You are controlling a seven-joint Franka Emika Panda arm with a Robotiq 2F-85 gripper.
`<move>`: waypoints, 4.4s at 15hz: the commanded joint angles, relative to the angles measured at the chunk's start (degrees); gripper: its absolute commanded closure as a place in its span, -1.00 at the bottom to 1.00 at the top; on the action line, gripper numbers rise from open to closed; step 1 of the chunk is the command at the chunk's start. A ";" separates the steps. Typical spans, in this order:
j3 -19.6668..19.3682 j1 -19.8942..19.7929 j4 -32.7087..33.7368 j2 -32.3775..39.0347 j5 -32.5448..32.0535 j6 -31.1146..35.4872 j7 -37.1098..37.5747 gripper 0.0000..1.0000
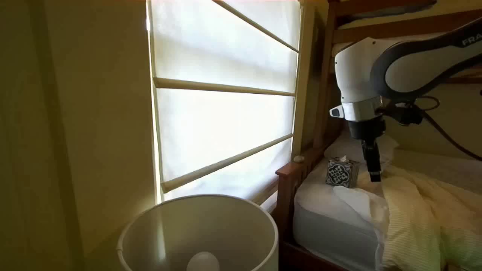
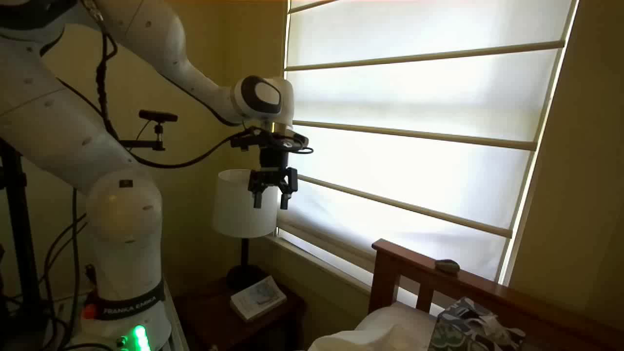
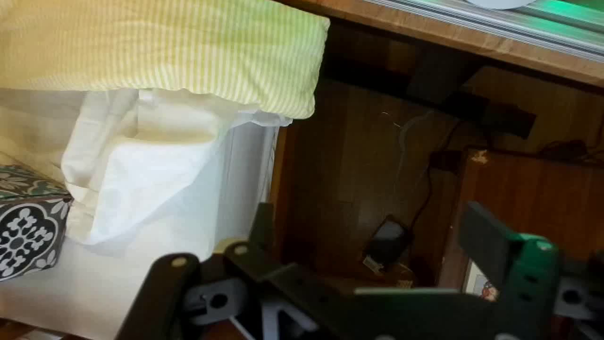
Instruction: Put the tissue box on the headboard of the bed
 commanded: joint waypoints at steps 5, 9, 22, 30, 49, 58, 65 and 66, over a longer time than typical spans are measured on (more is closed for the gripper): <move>-1.30 1.49 0.11 0.10 -0.64 -0.30 0.68 -1.00; -1.30 1.49 0.11 0.10 -0.64 -0.30 0.68 -1.00; -27.06 -5.08 14.64 5.28 3.31 11.11 -21.31 -1.00; -28.48 -7.94 18.58 11.05 3.98 15.24 -19.31 -1.00; -29.19 -16.20 39.74 41.10 19.42 16.36 -35.61 -1.00; -26.05 -20.58 46.49 49.28 19.13 13.85 -31.27 -1.00; -21.59 -22.92 58.80 62.68 18.54 13.61 -23.00 -1.00; -21.20 -23.03 60.48 64.17 18.08 13.63 -21.06 -1.00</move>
